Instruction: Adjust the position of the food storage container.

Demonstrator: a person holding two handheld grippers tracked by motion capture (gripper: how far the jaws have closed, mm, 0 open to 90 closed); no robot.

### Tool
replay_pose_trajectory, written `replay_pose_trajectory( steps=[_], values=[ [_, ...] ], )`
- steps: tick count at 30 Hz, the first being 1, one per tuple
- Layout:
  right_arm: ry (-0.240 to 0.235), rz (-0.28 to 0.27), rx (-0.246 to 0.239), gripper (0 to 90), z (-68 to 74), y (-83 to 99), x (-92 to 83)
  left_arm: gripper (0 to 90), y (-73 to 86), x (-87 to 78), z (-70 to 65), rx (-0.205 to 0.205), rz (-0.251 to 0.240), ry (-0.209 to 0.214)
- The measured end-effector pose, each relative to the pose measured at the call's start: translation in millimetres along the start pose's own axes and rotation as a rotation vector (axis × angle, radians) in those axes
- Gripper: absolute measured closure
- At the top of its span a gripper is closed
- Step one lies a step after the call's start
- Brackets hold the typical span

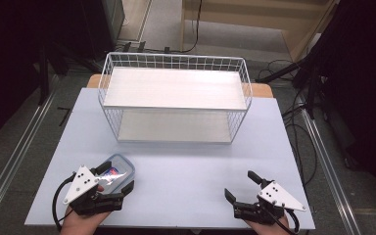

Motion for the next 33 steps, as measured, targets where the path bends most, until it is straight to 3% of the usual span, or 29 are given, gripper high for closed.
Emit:
replay_pose_trajectory(
  steps=[10,16,19,20,22,24,26,27,33],
  values=[
    [-0.012,-0.003,-0.002,9.8,1.1,-2.4,3.4,13.7,2.1,-7.8,3.0,-0.018,-0.001,-0.013],
    [-0.016,-0.006,-0.003,10.3,2.2,-4.0,5.6,16.1,4.6,-15.3,12.9,-0.036,-0.005,-0.056],
    [-0.019,-0.002,-0.001,10.4,2.5,-3.8,6.3,38.7,5.5,-20.6,18.5,-0.038,-0.017,-0.081],
    [-0.018,-0.002,-0.002,10.4,2.4,-3.8,6.6,38.7,7.2,-24.6,24.3,-0.046,-0.020,-0.102],
    [-0.017,-0.002,-0.004,10.5,2.2,-4.1,7.2,55.8,10.0,-28.5,31.9,-0.067,-0.019,-0.138],
    [-0.018,-0.002,-0.001,10.7,2.4,-4.6,7.8,70.8,15.4,-33.3,43.6,-0.076,0.010,-0.195],
    [-0.018,-0.001,0.000,10.7,2.5,-4.7,8.0,79.5,17.7,-34.7,47.6,-0.076,0.022,-0.216],
    [-0.017,-0.002,-0.003,10.8,2.6,-4.8,8.2,84.6,20.5,-36.5,53.2,-0.082,0.034,-0.246],
    [-0.014,0.000,0.001,11.1,2.3,-5.2,8.0,90.0,42.5,-45.2,83.1,-0.172,0.095,-0.355]
  ],
)
Point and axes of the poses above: each handheld gripper's, and its own axes: x roughly forward along the jaws, y roughly out of its underside, z roughly to its left, the point moved 3 cm from there along x, roughly forward along the jaws, and after that the axes turned 10 degrees about y, right-handed, at the moved point
